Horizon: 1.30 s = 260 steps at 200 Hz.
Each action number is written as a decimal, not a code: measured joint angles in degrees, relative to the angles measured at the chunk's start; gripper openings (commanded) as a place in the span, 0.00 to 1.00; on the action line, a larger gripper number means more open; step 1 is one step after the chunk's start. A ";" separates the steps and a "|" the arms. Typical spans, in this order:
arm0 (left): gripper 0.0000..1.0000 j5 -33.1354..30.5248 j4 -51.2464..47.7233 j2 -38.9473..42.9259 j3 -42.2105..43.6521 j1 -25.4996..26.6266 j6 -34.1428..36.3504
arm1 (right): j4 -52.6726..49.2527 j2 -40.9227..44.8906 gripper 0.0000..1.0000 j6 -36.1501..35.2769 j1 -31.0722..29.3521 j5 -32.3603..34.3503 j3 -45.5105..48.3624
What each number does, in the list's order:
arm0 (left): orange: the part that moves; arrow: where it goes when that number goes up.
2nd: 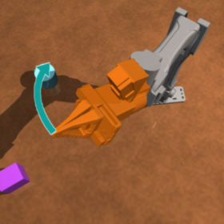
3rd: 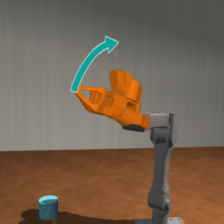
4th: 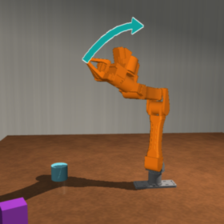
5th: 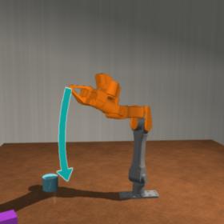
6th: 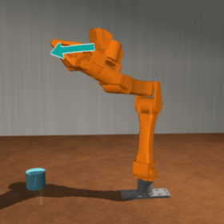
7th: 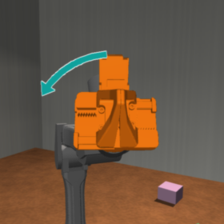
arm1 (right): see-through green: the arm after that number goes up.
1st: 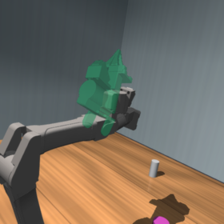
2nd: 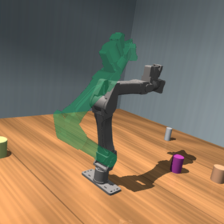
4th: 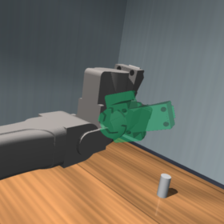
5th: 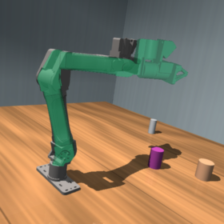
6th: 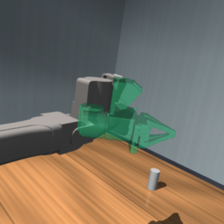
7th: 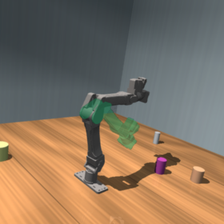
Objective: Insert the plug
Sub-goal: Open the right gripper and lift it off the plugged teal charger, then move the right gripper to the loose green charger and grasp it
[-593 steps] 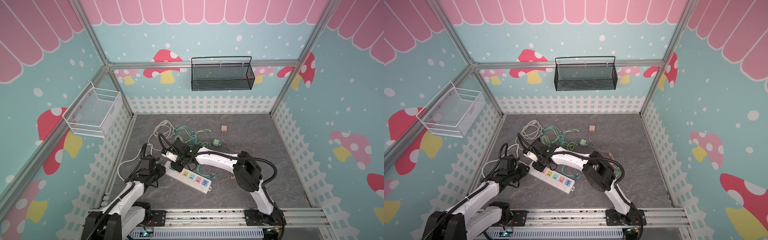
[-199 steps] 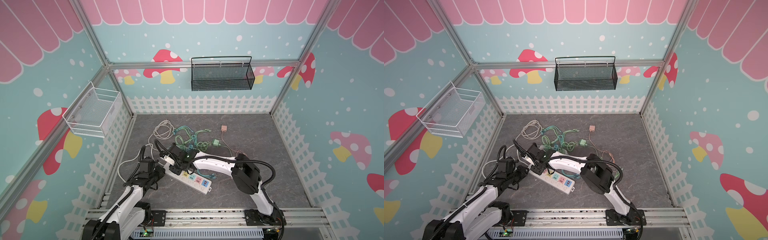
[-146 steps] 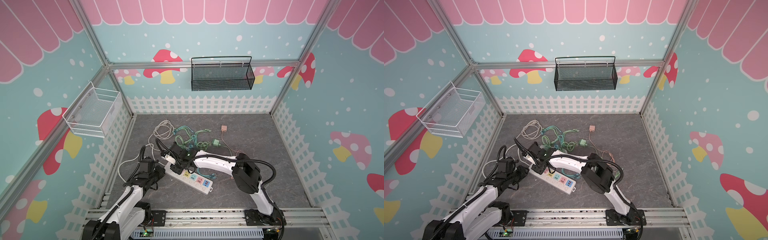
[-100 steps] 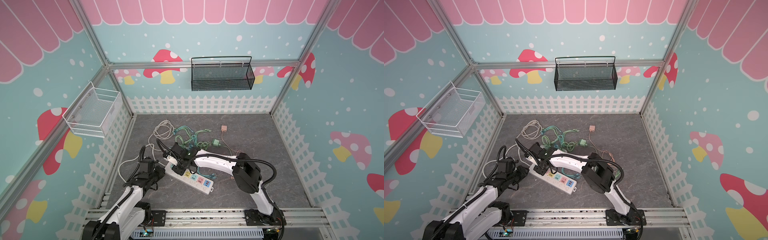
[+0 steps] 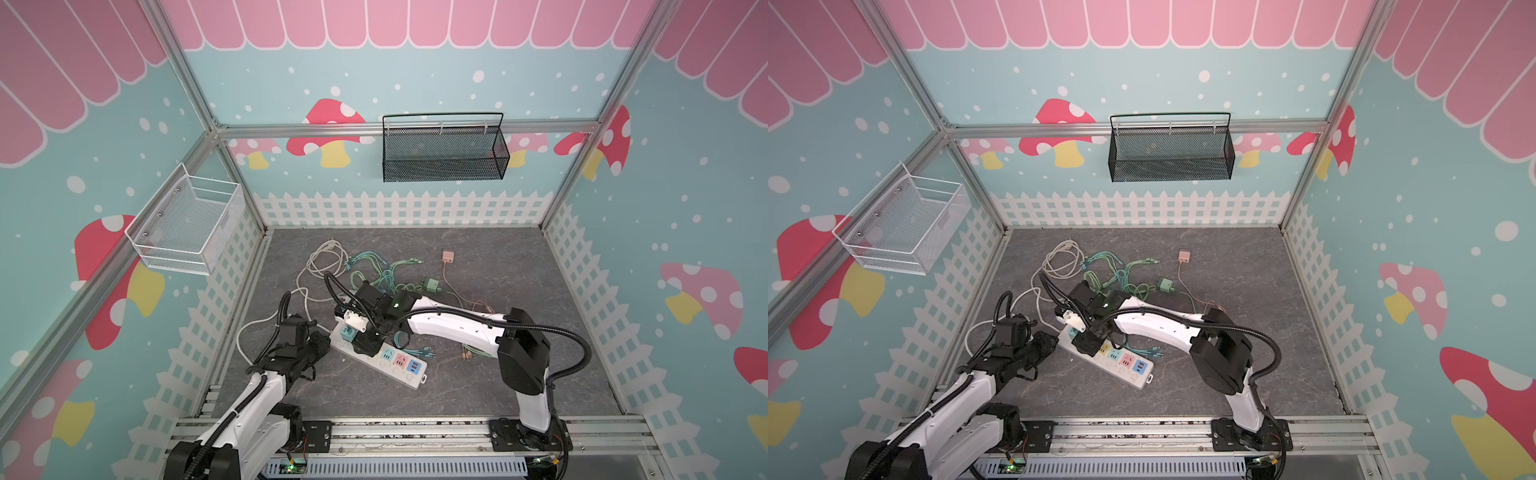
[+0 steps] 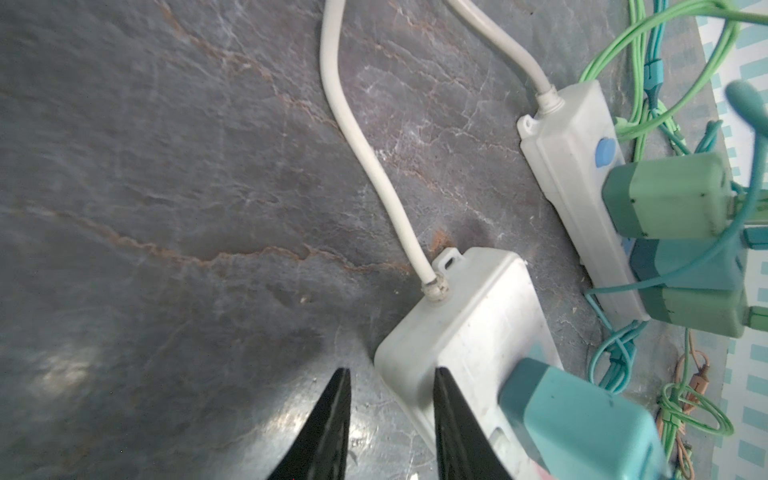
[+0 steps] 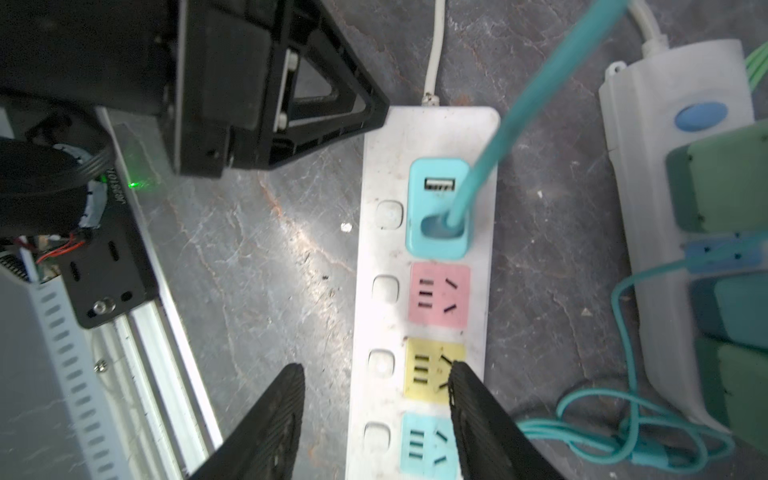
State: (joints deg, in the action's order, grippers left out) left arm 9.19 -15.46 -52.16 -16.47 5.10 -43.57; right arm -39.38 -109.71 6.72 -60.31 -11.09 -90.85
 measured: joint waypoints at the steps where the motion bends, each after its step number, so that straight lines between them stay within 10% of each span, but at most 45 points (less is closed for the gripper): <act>1: 0.35 0.00 0.00 0.00 0.00 0.00 0.00 | 0.02 0.13 0.62 0.00 0.02 -0.11 0.13; 116: 0.52 0.55 -8.26 5.84 -6.71 -0.17 1.38 | 8.35 19.37 0.69 -3.69 19.28 -5.53 15.93; 260: 0.70 14.86 -20.06 11.56 -25.64 -0.22 6.95 | 14.10 2.54 0.72 -19.43 35.65 4.09 14.05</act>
State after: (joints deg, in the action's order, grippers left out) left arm 24.05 -35.53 -40.60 -42.11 4.89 -36.62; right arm -25.28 -107.18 -12.71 -24.67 -7.01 -76.79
